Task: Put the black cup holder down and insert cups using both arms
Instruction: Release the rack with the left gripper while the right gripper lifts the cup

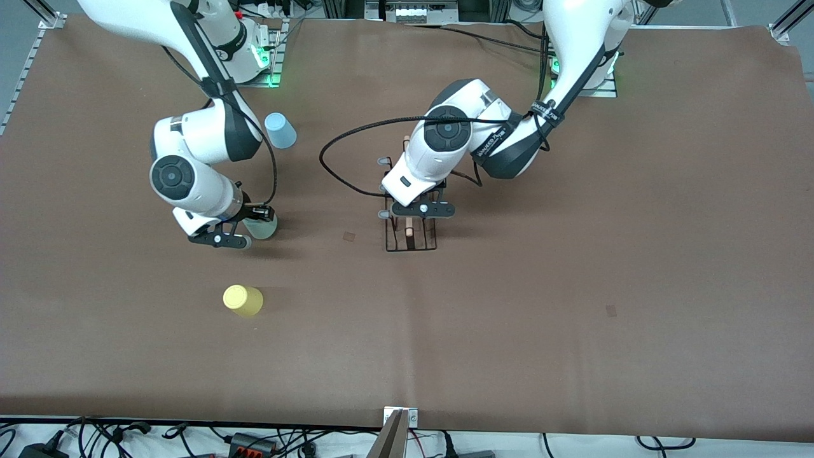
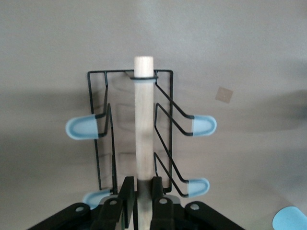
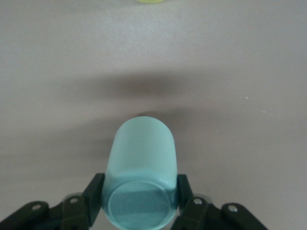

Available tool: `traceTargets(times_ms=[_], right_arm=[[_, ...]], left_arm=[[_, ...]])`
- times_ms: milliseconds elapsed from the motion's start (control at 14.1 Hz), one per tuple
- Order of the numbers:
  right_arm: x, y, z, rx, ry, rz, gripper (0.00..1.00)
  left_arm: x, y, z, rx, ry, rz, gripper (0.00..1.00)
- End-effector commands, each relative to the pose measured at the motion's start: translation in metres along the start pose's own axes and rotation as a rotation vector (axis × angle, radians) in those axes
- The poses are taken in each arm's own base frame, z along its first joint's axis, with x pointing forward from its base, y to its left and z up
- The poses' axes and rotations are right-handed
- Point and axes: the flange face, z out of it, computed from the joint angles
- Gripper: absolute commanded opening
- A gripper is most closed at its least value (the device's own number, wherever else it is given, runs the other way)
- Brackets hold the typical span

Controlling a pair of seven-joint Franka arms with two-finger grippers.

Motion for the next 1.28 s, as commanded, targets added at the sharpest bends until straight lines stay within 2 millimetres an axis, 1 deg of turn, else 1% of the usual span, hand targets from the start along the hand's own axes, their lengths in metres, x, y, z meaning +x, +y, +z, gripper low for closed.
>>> traceTargets(times_ms=[0,71,142,213,284,354,425,496,567,638,709,780,851,922,993,1063,1205], right_arm=[[0.007,-0.011,-0.048,0.003,-0.024,-0.017,0.32],[0.006,-0.016,-0.054,0.004,-0.02,-0.026,0.32],[0.001,-0.026,-0.058,0.009,-0.018,-0.039,0.32],[-0.004,-0.035,-0.062,0.012,-0.015,-0.05,0.32],[-0.014,-0.049,-0.067,0.013,-0.023,-0.075,0.32],[-0.027,-0.067,-0.076,0.015,-0.04,-0.102,0.32],[-0.037,-0.08,-0.086,0.006,-0.065,-0.113,0.32],[-0.049,-0.098,-0.102,0.003,-0.08,-0.131,0.32],[-0.062,-0.115,-0.114,-0.003,-0.095,-0.139,0.32],[-0.077,-0.135,-0.123,-0.007,-0.101,-0.134,0.32],[-0.089,-0.151,-0.126,-0.006,-0.1,-0.137,0.32],[-0.102,-0.168,-0.125,-0.001,-0.102,-0.157,0.32],[-0.115,-0.186,-0.124,0.005,-0.101,-0.193,0.32],[-0.126,-0.197,-0.122,0.002,-0.103,-0.211,0.32],[-0.138,-0.212,-0.119,0.002,-0.112,-0.236,0.32],[-0.152,-0.227,-0.114,0.021,-0.129,-0.258,0.32],[-0.161,-0.245,-0.105,0.05,-0.142,-0.278,0.32]], left_arm=[[0.008,-0.001,-0.037,-0.021,0.009,-0.006,0.96],[0.011,-0.007,-0.063,0.001,0.006,-0.01,1.0],[0.015,-0.016,-0.087,0.016,0.003,-0.013,1.0],[0.021,-0.029,-0.11,0.023,0.005,-0.006,1.0],[0.03,-0.051,-0.13,0.032,0.0,-0.001,1.0],[0.037,-0.071,-0.144,0.045,-0.008,0.013,1.0],[0.039,-0.088,-0.155,0.067,-0.023,0.034,1.0],[0.045,-0.108,-0.166,0.082,-0.032,0.041,1.0],[0.057,-0.136,-0.178,0.084,-0.033,0.042,1.0],[0.066,-0.155,-0.185,0.078,-0.029,0.054,1.0],[0.071,-0.173,-0.194,0.079,-0.023,0.093,1.0],[0.076,-0.196,-0.204,0.092,-0.016,0.123,1.0],[0.077,-0.221,-0.215,0.113,-0.005,0.122,1.0],[0.08,-0.256,-0.229,0.134,0.01,0.107,1.0],[0.078,-0.281,-0.242,0.148,0.02,0.123,1.0],[0.071,-0.304,-0.257,0.159,0.024,0.142,1.0],[0.062,-0.348,-0.288,0.17,0.049,0.096,1.0]])
